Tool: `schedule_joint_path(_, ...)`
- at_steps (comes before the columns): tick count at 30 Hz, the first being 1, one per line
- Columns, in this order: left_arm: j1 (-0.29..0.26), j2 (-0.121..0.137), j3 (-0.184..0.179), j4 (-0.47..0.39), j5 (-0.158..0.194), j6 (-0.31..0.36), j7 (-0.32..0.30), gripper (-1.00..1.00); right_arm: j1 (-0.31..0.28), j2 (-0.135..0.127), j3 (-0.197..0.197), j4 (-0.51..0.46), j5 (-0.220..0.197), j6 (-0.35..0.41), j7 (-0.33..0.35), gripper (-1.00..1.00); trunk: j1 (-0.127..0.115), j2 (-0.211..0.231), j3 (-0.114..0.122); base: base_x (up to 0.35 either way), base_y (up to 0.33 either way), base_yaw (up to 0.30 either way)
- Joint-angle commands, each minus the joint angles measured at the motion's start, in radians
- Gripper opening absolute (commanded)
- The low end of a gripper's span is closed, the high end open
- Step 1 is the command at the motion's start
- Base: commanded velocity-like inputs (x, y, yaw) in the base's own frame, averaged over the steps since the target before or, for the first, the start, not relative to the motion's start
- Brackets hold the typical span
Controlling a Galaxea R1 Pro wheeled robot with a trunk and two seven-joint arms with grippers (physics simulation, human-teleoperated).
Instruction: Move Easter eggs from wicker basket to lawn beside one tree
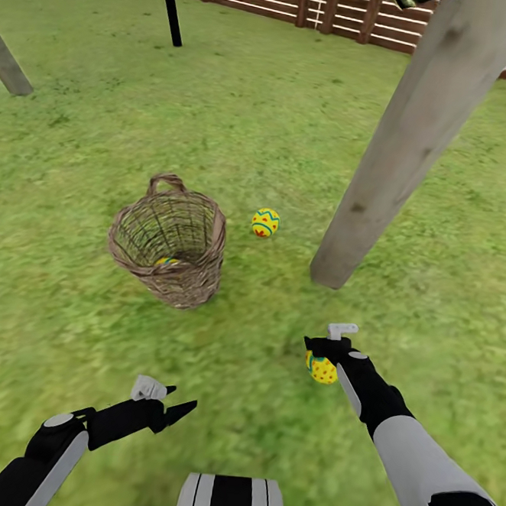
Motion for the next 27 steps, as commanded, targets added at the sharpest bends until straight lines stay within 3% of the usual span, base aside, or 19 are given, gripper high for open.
schedule_joint_path(1,0.000,0.001,-0.001,0.000,0.009,0.009,0.002,1.00,0.000,-0.001,0.005,-0.002,-0.007,0.005,-0.001,1.00,-0.001,0.000,0.005,0.000,0.000,0.000)
schedule_joint_path(4,0.000,0.000,-0.001,0.000,0.009,0.010,0.002,1.00,0.000,-0.001,0.005,-0.002,-0.007,0.005,-0.001,1.00,-0.002,0.001,0.020,0.000,0.000,0.000)
schedule_joint_path(10,-0.006,0.009,0.005,-0.016,0.009,0.023,-0.003,1.00,0.000,-0.001,0.005,-0.002,-0.008,0.006,0.005,1.00,-0.025,0.043,0.040,0.000,0.000,0.000)
schedule_joint_path(13,-0.009,0.010,0.046,-0.067,0.009,0.113,-0.006,1.00,0.000,0.002,0.008,-0.006,-0.012,0.015,0.008,1.00,-0.036,0.064,0.049,0.000,0.000,0.000)
schedule_joint_path(15,-0.009,0.010,0.054,-0.088,0.008,0.148,-0.009,1.00,0.000,0.002,0.006,-0.037,-0.017,0.029,0.007,1.00,-0.044,0.078,0.055,0.000,0.000,0.000)
schedule_joint_path(21,-0.009,0.011,0.056,-0.103,0.009,0.166,-0.014,1.00,0.000,0.000,0.003,-0.079,-0.020,0.109,0.006,1.00,-0.067,0.120,0.074,0.000,0.029,0.000)
schedule_joint_path(25,-0.010,0.010,0.056,-0.103,0.009,0.182,-0.013,1.00,0.000,-0.001,0.003,-0.123,-0.020,0.236,0.006,1.00,-0.082,0.148,0.087,0.000,0.259,0.000)
schedule_joint_path(27,-0.010,0.010,0.056,-0.103,0.009,0.182,-0.012,1.00,0.000,0.000,0.003,-0.135,-0.020,0.250,0.006,1.00,-0.090,0.162,0.093,0.000,0.278,0.000)
